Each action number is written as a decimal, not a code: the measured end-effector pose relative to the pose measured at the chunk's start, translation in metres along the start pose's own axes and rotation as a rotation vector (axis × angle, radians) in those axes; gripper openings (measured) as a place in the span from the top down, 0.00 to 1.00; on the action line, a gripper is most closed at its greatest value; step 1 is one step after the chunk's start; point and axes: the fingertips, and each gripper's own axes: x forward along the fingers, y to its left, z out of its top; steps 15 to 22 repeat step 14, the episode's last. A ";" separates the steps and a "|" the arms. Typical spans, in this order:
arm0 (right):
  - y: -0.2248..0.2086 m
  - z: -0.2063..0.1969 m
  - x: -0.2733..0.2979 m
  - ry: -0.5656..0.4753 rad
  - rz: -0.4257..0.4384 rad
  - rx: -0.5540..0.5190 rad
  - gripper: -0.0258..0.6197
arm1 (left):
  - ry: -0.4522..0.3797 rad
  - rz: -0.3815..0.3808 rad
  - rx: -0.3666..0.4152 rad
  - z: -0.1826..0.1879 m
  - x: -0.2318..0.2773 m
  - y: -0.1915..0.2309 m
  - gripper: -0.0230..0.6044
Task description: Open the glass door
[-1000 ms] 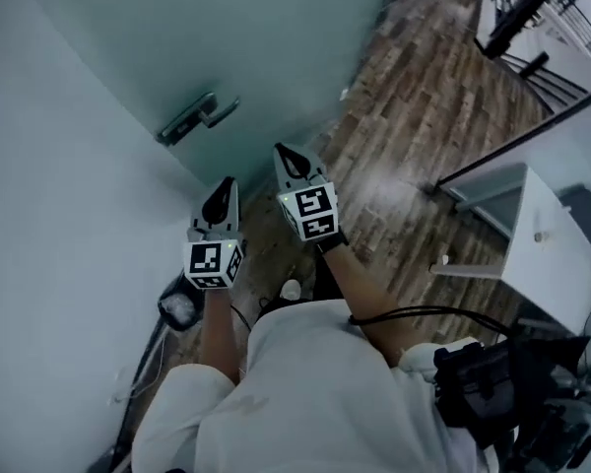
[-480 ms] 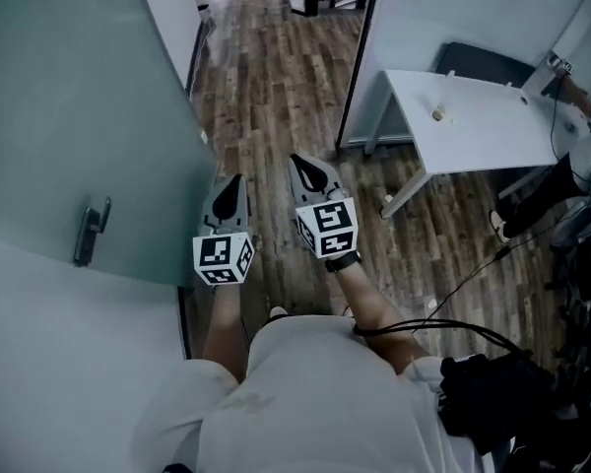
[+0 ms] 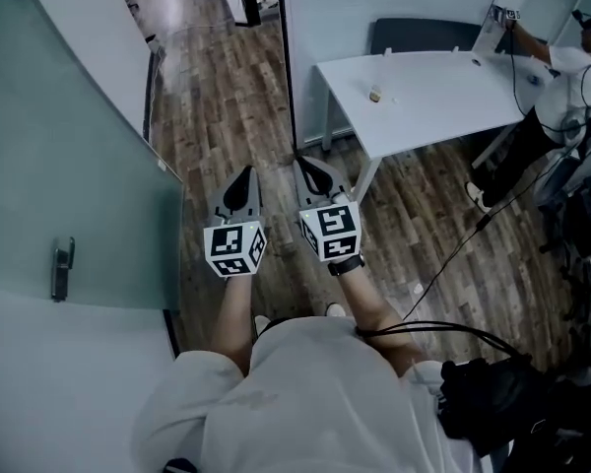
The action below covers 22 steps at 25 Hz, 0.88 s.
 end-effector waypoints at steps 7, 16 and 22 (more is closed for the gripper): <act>-0.017 0.002 -0.031 -0.034 0.062 -0.018 0.96 | -0.023 0.049 -0.009 -0.004 -0.002 -0.038 0.96; -0.038 0.012 -0.034 -0.079 0.040 -0.028 0.96 | -0.060 0.073 0.035 0.005 0.013 -0.050 0.96; -0.038 0.012 -0.034 -0.079 0.040 -0.028 0.96 | -0.060 0.073 0.035 0.005 0.013 -0.050 0.96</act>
